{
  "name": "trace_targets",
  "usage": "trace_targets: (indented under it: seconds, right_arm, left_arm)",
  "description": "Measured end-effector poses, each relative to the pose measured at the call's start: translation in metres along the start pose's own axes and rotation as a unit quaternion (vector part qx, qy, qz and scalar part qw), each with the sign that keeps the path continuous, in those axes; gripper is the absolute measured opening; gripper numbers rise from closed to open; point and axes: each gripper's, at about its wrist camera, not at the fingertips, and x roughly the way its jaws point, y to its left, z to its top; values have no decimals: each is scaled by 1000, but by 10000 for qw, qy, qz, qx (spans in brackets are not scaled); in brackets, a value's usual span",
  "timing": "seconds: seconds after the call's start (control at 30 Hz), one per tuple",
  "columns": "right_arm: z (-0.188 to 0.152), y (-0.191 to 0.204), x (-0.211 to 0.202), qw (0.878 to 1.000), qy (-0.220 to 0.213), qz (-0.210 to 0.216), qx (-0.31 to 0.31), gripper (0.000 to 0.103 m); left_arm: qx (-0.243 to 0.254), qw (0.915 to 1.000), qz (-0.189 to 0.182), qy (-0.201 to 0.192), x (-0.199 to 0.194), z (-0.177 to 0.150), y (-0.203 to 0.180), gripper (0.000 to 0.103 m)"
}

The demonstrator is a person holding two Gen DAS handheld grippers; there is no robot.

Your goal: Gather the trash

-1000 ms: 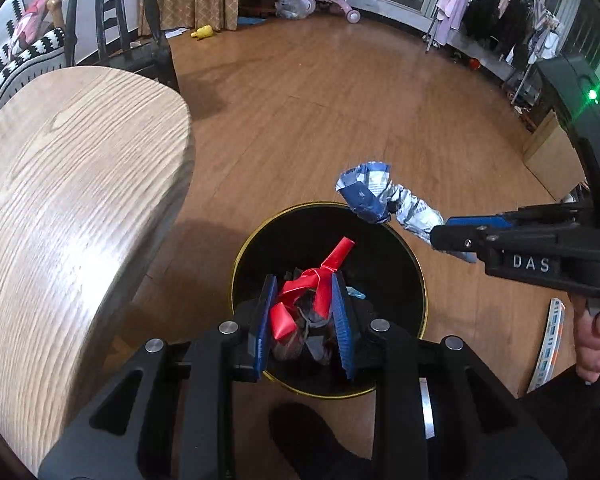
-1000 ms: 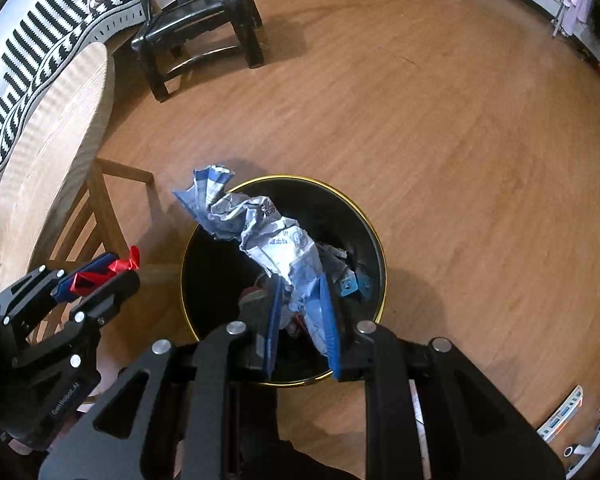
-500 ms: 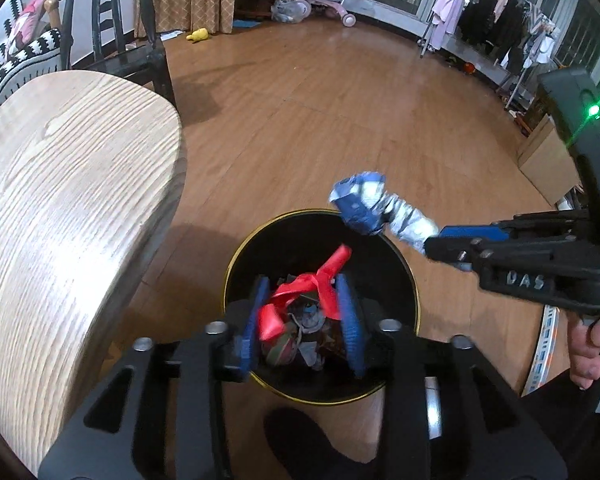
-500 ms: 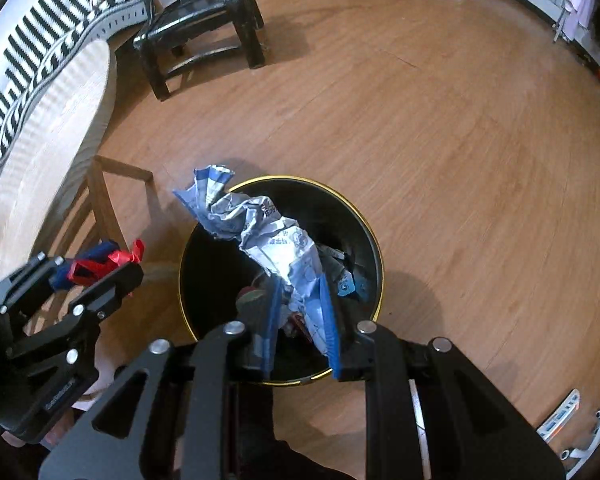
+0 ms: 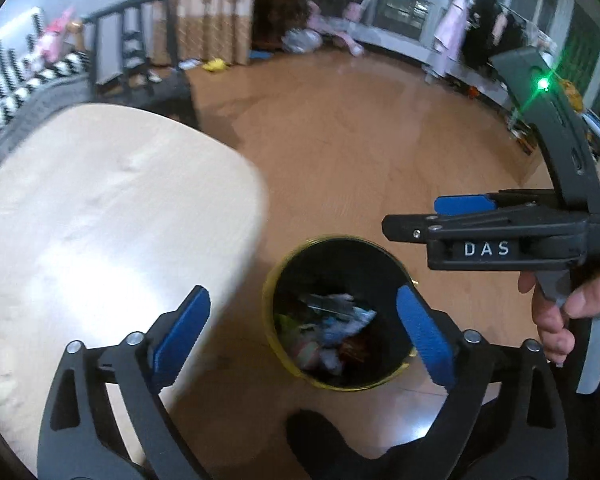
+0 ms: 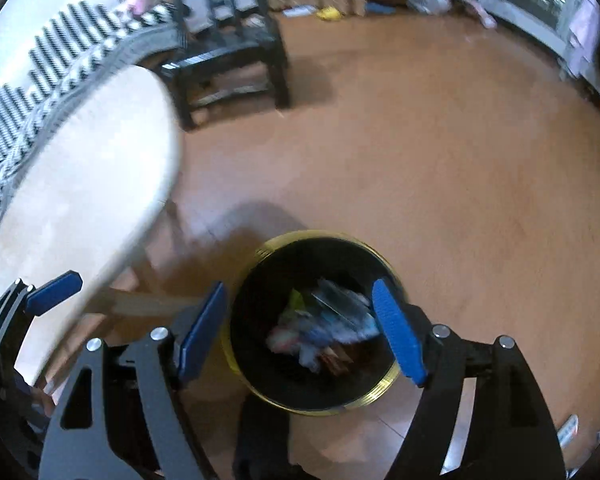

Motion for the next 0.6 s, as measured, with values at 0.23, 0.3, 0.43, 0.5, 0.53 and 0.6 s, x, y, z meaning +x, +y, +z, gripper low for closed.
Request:
trace_targets:
  seconds: [0.23,0.3,0.43,0.5,0.53,0.6]
  right_arm:
    - [21,139,-16,9905,-518,598,-1126,73]
    - [23,185,-16,9842,-525,866,-1453,73]
    - [13,278,-17,9683,-500,1345,-2045,74]
    - [4,320,-19,9600,-466,1519,-2306,73]
    - [-3,346,-18,9544,-425,1614,-2475,74]
    - [-16,385,-18,9462,-406,1744,-2695,74]
  left_arm:
    - [-736,9859,1441,-431,-91,-27,106,95]
    - [-1173,9739,1882,-487,-123,-47,148,95]
    - [-1978,9448,2556,-538,-177,-96,213,95]
    - [-2291,9292,2856,-509,-199,-123,239,95]
    - [-2449,9201,3019,-476,-210,-138,251,95]
    - [-2748,9041,3240,-453,-231,-167,272,95]
